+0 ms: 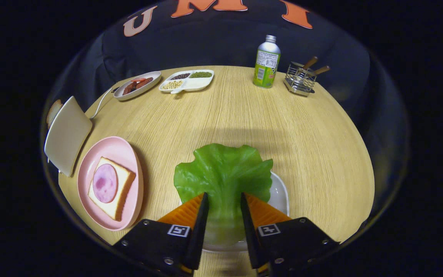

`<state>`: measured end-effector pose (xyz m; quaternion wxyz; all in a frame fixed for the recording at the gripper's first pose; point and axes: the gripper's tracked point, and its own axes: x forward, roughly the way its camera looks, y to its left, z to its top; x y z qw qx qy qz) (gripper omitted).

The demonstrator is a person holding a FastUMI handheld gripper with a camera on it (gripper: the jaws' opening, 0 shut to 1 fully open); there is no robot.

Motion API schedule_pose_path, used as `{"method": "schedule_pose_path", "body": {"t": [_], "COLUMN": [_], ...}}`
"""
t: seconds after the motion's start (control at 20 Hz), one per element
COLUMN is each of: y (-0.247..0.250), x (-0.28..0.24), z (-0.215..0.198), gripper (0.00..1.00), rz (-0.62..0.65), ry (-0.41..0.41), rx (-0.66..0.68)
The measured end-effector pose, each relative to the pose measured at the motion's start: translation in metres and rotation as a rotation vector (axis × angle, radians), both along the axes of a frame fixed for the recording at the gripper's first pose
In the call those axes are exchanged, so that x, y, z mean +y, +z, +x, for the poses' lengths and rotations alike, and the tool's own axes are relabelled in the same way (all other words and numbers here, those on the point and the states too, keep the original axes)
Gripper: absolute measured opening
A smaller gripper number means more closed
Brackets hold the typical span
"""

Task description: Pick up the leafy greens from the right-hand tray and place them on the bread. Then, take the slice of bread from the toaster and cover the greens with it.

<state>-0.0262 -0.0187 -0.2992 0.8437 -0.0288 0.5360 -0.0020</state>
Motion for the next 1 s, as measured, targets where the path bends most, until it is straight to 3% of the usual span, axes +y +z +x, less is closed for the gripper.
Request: {"method": "schedule_pose_path", "body": {"t": [0.05, 0.1, 0.3, 0.6, 1.0], "y": [0.000, -0.001, 0.003, 0.041, 0.088], "x": [-0.001, -0.003, 0.000, 0.017, 0.083], "z": [-0.001, 0.000, -0.001, 0.017, 0.024], "gripper": [0.40, 0.21, 0.04, 0.03, 0.03], "rz": [0.003, 0.003, 0.054, 0.197, 0.291], "ry": [-0.009, -0.010, -0.021, -0.053, 0.099], "rx": [0.001, 0.000, -0.011, -0.113, -0.185]}}
